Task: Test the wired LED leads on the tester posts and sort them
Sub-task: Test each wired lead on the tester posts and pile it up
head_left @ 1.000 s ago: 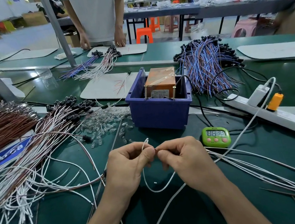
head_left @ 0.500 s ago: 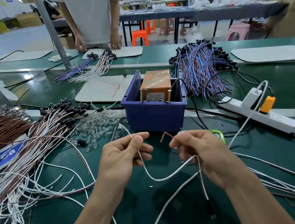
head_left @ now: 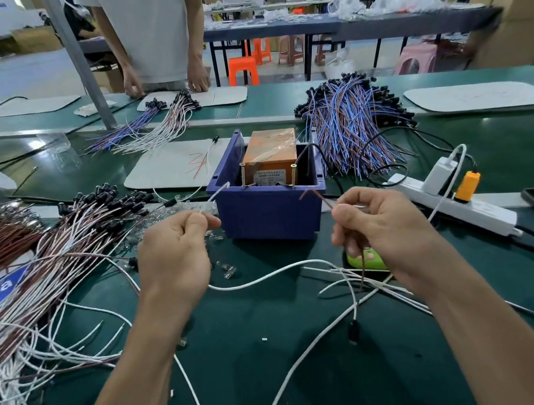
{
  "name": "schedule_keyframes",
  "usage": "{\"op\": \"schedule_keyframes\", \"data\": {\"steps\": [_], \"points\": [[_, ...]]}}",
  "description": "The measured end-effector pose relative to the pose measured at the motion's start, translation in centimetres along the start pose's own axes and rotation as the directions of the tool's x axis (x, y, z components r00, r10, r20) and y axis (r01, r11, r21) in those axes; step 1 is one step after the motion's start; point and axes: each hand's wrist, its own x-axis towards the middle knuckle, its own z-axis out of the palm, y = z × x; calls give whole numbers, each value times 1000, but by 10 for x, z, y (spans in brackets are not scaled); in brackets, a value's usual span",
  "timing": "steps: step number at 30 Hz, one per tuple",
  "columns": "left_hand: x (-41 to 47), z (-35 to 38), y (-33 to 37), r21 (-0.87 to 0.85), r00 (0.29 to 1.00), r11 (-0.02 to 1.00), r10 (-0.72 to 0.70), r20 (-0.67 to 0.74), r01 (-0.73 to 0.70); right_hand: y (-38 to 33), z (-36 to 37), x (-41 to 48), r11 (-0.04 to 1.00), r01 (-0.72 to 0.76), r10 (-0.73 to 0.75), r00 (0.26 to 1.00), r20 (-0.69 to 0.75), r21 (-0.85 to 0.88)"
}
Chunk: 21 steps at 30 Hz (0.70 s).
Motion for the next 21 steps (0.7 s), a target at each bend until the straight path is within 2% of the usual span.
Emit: {"op": "schedule_keyframes", "data": {"steps": [3, 6, 10, 14, 21], "points": [[3, 5, 3, 195, 996, 980, 57, -62, -44, -1, 4, 11, 987, 42, -55, 995, -86, -152], [5, 12, 9, 293, 989, 954, 103, -107, -68, -1, 8, 20, 966, 49, -86, 986, -140, -254], [10, 15, 12, 407, 976, 909, 161, -145, -89, -4, 8, 29, 963, 45, -95, 979, -179, -265], [9, 18, 16, 442, 978, 894, 155, -143, -77, -5, 6, 30, 968, 45, -95, 976, -197, -246], [7, 22, 20, 394, 977, 918, 123, -177, -44, -2, 6, 32, 951, 43, -113, 970, -214, -306]]}}
